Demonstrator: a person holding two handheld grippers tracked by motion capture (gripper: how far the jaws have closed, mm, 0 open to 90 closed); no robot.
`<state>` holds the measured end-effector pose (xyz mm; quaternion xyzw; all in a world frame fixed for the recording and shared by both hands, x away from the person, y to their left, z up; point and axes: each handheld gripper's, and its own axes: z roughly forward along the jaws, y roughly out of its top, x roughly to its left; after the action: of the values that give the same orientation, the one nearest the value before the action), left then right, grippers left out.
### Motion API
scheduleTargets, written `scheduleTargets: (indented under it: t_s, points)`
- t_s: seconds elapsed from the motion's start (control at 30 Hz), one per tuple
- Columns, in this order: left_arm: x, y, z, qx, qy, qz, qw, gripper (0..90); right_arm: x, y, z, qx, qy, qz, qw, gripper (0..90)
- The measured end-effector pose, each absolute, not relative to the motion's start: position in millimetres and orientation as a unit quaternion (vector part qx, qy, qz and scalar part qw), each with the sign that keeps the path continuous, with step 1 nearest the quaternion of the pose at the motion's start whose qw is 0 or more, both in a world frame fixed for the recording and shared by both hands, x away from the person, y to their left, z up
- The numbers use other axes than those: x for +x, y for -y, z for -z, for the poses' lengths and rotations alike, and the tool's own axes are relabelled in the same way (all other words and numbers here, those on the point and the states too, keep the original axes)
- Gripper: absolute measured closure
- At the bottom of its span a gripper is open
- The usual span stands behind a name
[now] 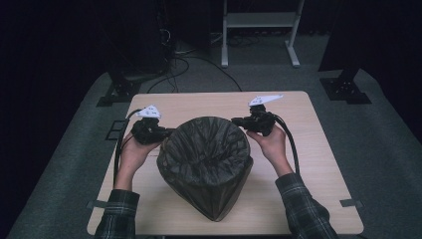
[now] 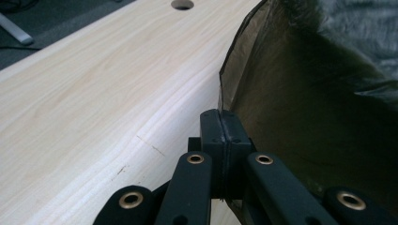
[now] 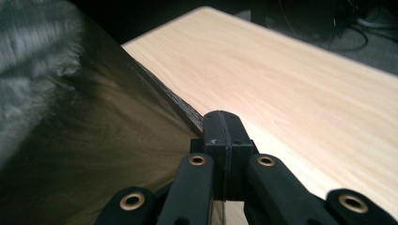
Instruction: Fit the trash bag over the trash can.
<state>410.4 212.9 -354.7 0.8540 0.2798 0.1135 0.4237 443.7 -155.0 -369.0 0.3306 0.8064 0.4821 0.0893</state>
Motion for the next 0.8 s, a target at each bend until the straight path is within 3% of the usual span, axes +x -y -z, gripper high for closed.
scheduleTargets:
  t_s: [0.6, 0.63, 0.67, 0.8]
  points:
    - [417.0, -211.4, 395.7, 0.853, -0.296, -0.087, 0.420, 89.9, 449.1, 151.3, 425.3, 0.368, -0.811, -0.449, 0.080, 89.8]
    - [416.6, -211.7, 394.1, 0.852, -0.296, -0.088, 0.423, 89.9, 448.0, 153.5, 424.5, 0.369, -0.806, -0.456, 0.078, 88.6]
    - [416.1, -212.2, 392.0, 0.852, -0.295, -0.090, 0.423, 89.9, 446.6, 155.8, 421.5, 0.372, -0.801, -0.463, 0.082, 81.4]
    - [414.2, -216.1, 383.4, 0.849, -0.295, -0.093, 0.429, 89.9, 435.2, 171.3, 394.3, 0.368, -0.781, -0.492, 0.113, 73.7]
